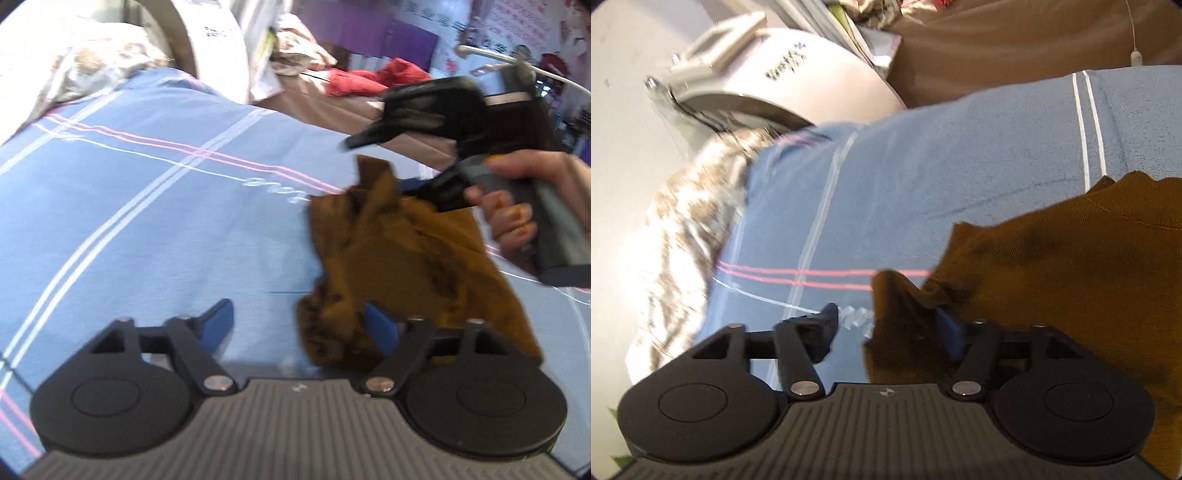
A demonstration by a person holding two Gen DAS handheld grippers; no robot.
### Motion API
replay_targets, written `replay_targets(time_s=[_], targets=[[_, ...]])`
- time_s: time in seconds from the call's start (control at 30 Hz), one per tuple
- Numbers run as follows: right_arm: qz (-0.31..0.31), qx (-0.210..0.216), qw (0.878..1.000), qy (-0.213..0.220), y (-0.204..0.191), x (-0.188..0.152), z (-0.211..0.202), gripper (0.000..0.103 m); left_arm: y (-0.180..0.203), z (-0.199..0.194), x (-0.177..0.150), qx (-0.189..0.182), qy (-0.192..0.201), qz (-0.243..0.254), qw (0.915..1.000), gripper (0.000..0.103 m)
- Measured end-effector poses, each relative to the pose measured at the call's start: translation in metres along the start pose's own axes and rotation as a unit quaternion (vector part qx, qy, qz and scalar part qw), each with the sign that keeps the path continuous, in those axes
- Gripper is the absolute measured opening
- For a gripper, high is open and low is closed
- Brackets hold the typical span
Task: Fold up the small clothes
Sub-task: 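Lift the folded sweater off the bed with both tools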
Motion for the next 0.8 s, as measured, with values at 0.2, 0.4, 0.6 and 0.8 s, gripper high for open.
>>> replay_targets(time_s=[0.2,0.4,0.6,0.8], targets=[[-0.026,-0.033,0.997,0.063,0.019,0.013,-0.065,0.103,-0.012,0.004,-0.001,-0.099,-0.036,-0.070,0.9920,0.079],[0.004,-0.058,0.996,0.064,0.085,-0.023,-0.106,0.103,-0.001,0.024,-0.022,-0.200,-0.090,-0.139,0.9656,0.080],[0.037,-0.056,0.996,0.053,0.115,-0.058,-0.106,0.103,0.005,0.042,-0.036,-0.214,-0.086,-0.187,0.9548,0.080],[0.053,-0.032,0.997,0.044,0.121,-0.056,-0.092,0.103,0.009,0.061,-0.027,-0.216,-0.066,-0.215,0.9502,0.079]])
Point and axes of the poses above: each gripper's, at about its wrist camera, not at the fingertips, and z roughly the way its jaws point, y to its right, x to its top, the point moved 8 cm from there along z, roughly the way its jaws point, and after that the axes turned 10 degrees about -y, right-handed, at the moved point
